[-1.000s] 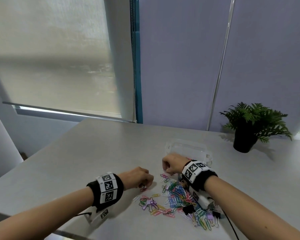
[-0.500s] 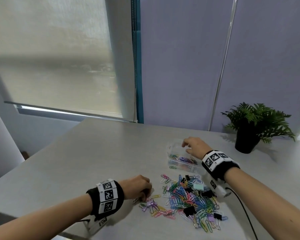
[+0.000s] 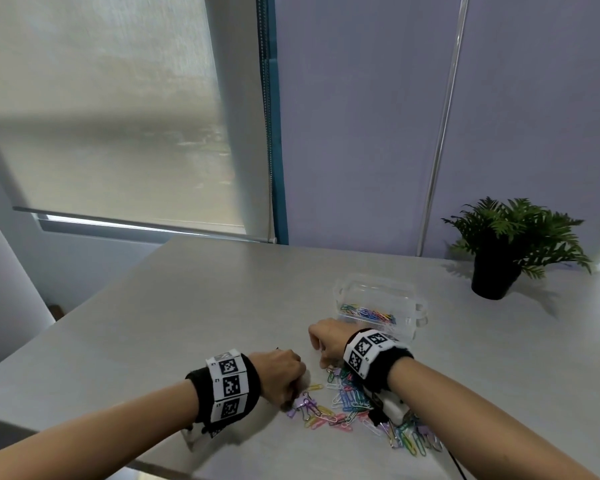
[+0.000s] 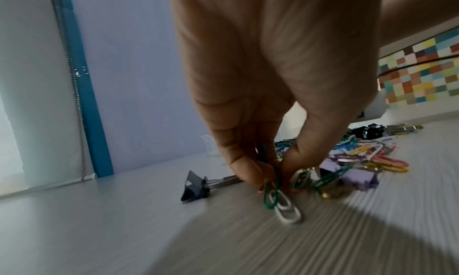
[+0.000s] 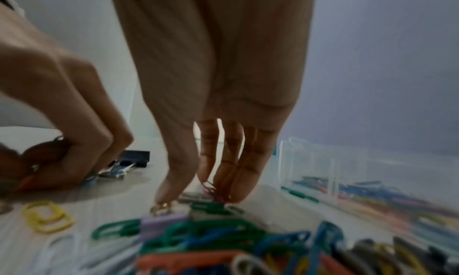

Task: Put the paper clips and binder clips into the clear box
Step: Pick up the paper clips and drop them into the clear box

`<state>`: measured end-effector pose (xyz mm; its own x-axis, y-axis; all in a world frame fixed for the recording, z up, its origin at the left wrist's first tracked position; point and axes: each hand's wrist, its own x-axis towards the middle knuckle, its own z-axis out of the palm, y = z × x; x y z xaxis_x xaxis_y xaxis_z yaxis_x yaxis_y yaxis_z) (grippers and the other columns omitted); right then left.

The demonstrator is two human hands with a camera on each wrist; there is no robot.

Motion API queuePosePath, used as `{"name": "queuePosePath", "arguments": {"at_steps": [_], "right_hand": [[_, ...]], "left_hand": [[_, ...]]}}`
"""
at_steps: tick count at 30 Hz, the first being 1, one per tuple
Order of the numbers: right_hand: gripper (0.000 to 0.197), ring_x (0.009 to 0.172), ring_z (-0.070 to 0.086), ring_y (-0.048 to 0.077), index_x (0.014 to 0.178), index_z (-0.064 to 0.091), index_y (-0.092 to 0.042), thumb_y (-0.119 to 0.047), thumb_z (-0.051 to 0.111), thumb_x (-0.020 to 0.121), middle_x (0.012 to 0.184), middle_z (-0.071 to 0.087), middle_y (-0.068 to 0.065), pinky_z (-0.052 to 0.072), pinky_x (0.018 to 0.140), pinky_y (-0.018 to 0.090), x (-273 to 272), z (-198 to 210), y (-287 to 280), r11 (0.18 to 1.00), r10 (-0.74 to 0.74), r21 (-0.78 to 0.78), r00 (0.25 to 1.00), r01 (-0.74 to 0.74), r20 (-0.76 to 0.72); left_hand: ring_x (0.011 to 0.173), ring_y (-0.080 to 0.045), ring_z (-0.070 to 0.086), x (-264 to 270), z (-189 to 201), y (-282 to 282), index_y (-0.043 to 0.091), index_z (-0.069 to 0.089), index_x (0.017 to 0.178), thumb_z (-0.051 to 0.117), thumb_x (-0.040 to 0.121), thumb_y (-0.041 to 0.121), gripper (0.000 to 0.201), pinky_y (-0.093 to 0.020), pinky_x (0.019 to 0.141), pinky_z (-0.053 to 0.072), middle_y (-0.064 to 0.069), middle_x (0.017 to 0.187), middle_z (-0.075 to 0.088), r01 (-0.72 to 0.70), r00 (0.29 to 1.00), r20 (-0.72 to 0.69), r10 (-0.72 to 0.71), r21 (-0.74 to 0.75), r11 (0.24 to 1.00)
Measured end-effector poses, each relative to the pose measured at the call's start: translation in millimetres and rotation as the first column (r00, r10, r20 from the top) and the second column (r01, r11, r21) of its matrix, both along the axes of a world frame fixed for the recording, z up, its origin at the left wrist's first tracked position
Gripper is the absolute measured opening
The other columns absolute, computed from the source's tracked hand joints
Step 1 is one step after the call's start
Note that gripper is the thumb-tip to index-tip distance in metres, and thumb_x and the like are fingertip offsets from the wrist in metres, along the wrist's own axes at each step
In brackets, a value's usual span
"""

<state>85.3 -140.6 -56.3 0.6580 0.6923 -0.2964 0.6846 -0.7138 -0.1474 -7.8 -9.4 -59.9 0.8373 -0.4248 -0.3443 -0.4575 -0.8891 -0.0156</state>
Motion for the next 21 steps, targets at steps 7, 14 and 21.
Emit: {"name": "queuePosePath", "arguments": {"at_steps": [7, 14, 21], "right_hand": [[0.019, 0.088, 0.067, 0.030, 0.085, 0.063, -0.007, 0.009, 0.059, 0.076, 0.093, 0.072, 0.017, 0.054, 0.078, 0.034, -6, 0, 1, 0.990, 0.032, 0.143, 0.997, -0.022, -0.064], [0.023, 0.074, 0.061, 0.022, 0.092, 0.066, -0.004, 0.006, 0.056, 0.075, 0.085, 0.068, 0.013, 0.050, 0.065, 0.025, -9, 4, -7, 0.967, 0.023, 0.256, 0.995, 0.003, -0.099], [0.018, 0.053, 0.058, 0.006, 0.089, 0.063, -0.005, 0.009, 0.061, 0.077, 0.062, 0.059, -0.001, 0.047, 0.053, 0.011, 1, 29, -57, 0.793, -0.147, 0.530, 0.939, 0.300, -0.311]], "left_hand": [[0.084, -0.018, 0.064, 17, 11, 21, 0.009, 0.067, 0.100, 0.058, 0.082, 0.015, 0.020, -0.022, 0.076, 0.048, -0.009, 0.102, 0.071, -0.176, 0.983, -0.102, 0.154, -0.261, 0.949], [0.065, -0.003, 0.062, 47, 55, 41, 0.013, 0.065, 0.087, 0.059, 0.086, 0.008, 0.008, -0.016, 0.072, 0.052, 0.001, 0.078, 0.066, -0.296, 0.952, -0.230, 0.202, -0.523, 0.799], [0.050, 0.010, 0.058, 121, 91, -5, 0.002, 0.065, 0.096, 0.058, 0.088, 0.009, 0.013, -0.002, 0.060, 0.045, -0.004, 0.084, 0.066, -0.173, 0.979, -0.010, 0.203, -0.561, 0.809]]}}
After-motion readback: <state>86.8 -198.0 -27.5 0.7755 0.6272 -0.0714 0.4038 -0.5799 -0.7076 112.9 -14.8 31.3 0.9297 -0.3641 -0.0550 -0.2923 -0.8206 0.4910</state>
